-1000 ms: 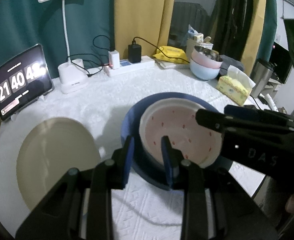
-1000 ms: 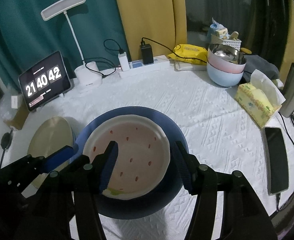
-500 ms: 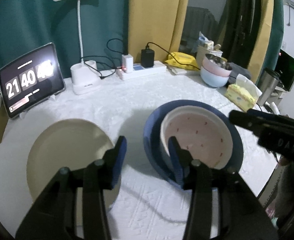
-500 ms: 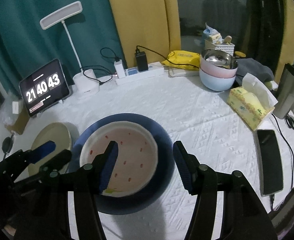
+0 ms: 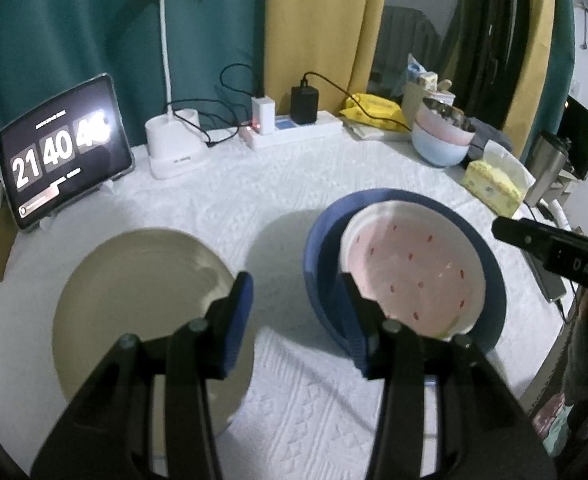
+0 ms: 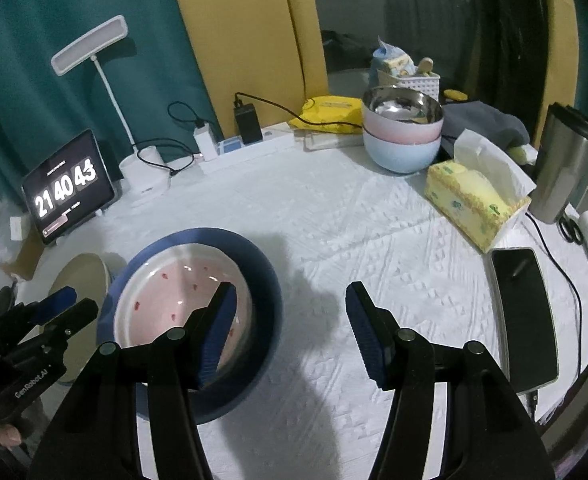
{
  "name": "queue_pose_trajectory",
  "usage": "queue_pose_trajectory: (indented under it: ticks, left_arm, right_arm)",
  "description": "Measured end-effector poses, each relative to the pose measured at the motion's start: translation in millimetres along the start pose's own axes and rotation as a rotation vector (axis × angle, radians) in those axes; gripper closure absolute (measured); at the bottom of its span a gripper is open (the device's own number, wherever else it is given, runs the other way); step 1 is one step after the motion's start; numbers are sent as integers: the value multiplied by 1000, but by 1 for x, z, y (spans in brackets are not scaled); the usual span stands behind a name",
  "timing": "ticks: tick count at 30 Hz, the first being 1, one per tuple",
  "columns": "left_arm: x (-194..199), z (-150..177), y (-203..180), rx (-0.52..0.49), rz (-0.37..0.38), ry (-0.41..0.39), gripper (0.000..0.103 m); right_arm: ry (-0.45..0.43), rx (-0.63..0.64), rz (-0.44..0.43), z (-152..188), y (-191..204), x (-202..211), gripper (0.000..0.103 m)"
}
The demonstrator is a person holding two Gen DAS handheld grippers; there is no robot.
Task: Organize plates and bowls
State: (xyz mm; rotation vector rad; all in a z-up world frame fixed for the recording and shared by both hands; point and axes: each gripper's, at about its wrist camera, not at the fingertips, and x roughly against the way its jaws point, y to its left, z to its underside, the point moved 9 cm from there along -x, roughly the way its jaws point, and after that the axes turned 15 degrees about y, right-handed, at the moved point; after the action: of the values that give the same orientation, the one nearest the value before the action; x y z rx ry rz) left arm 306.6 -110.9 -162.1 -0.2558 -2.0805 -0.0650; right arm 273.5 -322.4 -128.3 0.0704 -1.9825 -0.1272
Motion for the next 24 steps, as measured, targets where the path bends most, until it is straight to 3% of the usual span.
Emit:
queue_pose_trajectory:
  ticks: [11,14,24]
  left_arm:
    - [-20,2,0,-9,-29,47,58]
    - [-26,2,0,-13,-36,61,58]
    - [-32,1,-2,-11,-42,66,58]
  right_arm:
    - [44,-6,-21,1,-7,-24,43]
    - [55,-2,-21,2,-9,-31,51]
    - [76,1,-60,7,-7,-48,57]
